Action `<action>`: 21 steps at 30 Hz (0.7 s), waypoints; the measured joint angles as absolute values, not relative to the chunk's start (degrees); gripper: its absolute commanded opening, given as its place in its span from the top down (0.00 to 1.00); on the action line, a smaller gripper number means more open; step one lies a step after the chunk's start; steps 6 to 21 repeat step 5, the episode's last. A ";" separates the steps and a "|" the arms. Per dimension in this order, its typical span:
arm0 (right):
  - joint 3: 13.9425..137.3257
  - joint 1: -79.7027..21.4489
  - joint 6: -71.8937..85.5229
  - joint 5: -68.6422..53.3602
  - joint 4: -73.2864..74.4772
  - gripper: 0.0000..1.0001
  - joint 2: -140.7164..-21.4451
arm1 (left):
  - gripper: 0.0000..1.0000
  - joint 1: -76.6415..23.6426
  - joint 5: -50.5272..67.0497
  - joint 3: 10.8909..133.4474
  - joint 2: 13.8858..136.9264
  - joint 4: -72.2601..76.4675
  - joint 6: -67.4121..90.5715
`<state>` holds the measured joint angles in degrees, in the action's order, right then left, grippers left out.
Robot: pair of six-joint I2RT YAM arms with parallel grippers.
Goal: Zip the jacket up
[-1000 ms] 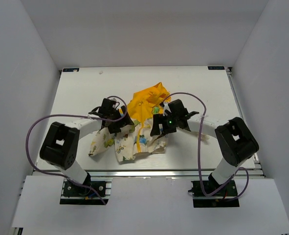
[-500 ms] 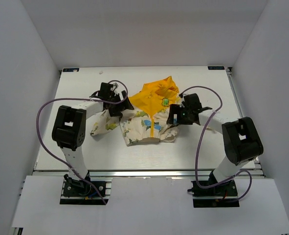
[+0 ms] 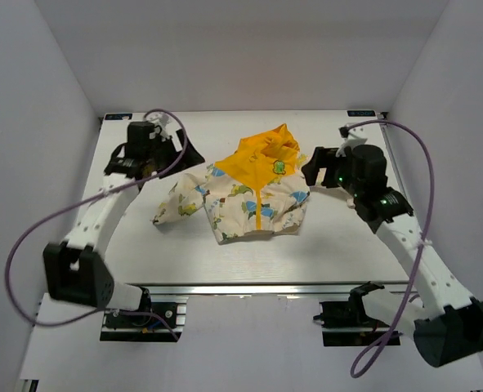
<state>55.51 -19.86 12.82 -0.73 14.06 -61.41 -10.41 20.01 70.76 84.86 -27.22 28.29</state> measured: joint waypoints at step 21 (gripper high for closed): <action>54.81 -19.81 14.81 3.46 17.32 0.10 -53.93 | 0.02 -10.46 9.72 66.89 65.39 -33.61 30.61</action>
